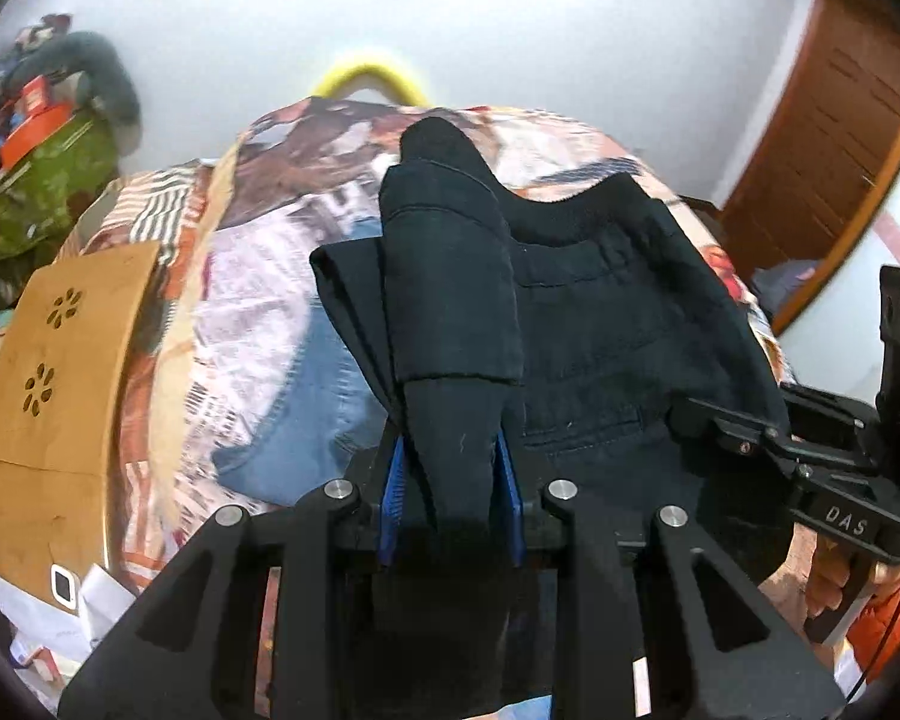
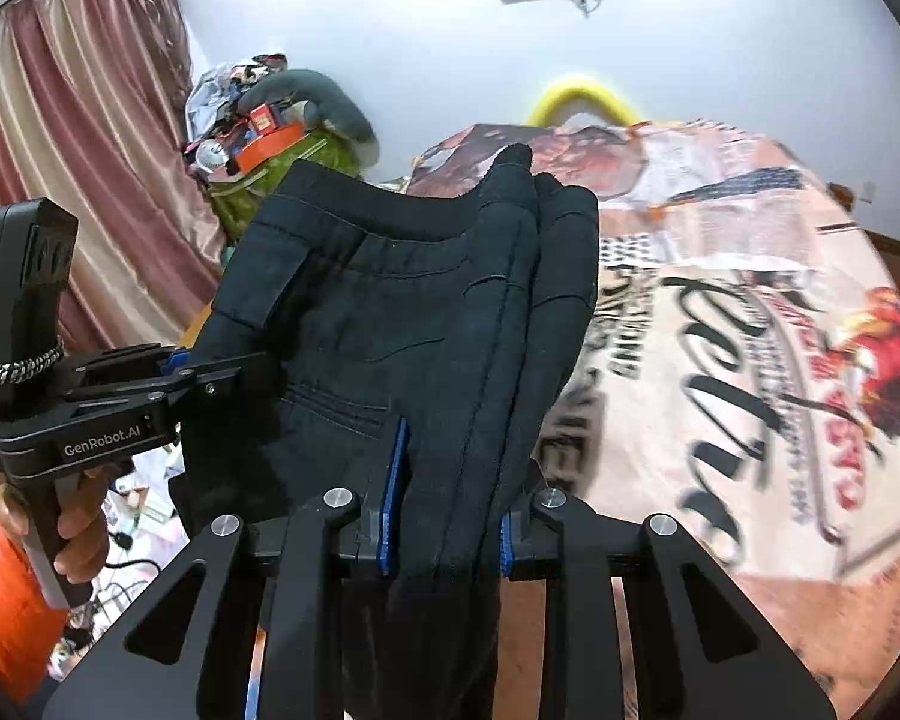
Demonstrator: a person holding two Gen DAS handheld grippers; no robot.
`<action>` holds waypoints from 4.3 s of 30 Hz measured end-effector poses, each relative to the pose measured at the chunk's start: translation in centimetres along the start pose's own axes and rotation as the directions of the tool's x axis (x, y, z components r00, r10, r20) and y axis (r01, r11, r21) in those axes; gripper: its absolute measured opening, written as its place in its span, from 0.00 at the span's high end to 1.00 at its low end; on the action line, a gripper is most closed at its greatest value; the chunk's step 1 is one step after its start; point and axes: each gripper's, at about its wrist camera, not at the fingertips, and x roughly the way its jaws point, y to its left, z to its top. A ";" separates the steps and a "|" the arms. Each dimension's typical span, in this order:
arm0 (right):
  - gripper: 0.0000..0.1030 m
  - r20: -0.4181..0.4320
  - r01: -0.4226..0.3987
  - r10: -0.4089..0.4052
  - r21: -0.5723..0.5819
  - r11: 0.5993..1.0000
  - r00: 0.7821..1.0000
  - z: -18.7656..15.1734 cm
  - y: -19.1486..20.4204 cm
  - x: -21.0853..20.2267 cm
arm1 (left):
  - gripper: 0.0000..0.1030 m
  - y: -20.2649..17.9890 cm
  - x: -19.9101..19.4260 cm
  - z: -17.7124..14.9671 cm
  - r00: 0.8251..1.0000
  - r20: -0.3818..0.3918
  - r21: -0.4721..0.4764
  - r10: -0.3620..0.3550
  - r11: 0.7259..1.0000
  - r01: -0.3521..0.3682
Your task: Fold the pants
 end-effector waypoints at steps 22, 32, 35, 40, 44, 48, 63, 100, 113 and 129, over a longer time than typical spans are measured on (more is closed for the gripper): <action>0.74 -0.192 0.147 -0.148 -0.015 0.989 0.970 1.3 -3.3 13.1 | 0.64 5.9 16.3 1.9 0.989 -0.093 -0.050 0.119 0.991 -0.124; 0.59 -0.085 0.234 -0.245 -0.123 0.964 0.966 0.0 -0.4 5.1 | 0.58 3.6 8.6 0.7 0.984 -0.018 0.053 0.178 0.983 -0.177; 0.59 -0.013 0.225 -0.228 -0.120 0.967 0.974 0.3 0.9 1.0 | 0.53 1.9 3.4 0.6 0.985 0.061 0.067 0.163 0.984 -0.167; 0.59 0.113 0.197 -0.183 -0.127 0.972 0.977 0.6 4.3 -5.7 | 0.52 -0.5 -5.5 -0.5 0.968 0.207 0.052 0.144 0.986 -0.158; 0.59 0.234 0.188 -0.151 -0.146 0.971 0.960 0.1 7.7 -11.4 | 0.52 -2.1 -12.0 -2.1 0.939 0.315 0.039 0.135 0.987 -0.155; 0.59 0.338 0.159 -0.099 -0.154 0.975 0.936 -0.6 10.8 -16.6 | 0.52 -3.8 -18.1 -4.3 0.908 0.402 0.035 0.118 0.989 -0.143; 0.58 0.573 0.210 -0.055 -0.208 0.955 0.818 -7.2 18.8 -26.9 | 0.29 -9.6 -31.6 -14.4 0.753 0.647 0.034 0.118 0.983 -0.183; 0.00 0.596 0.269 -0.151 -0.113 0.956 0.788 -9.7 19.0 -27.0 | 0.00 -9.7 -32.4 -17.3 0.723 0.681 0.006 0.113 0.987 -0.160; 0.00 0.591 0.263 -0.161 -0.090 0.961 0.790 -9.7 18.5 -27.5 | 0.00 -9.5 -32.3 -17.1 0.728 0.677 0.016 0.104 0.988 -0.156; 0.00 0.590 0.257 -0.161 -0.082 0.963 0.791 -9.7 18.5 -27.6 | 0.00 -9.0 -32.1 -16.9 0.741 0.669 0.039 0.059 0.993 -0.115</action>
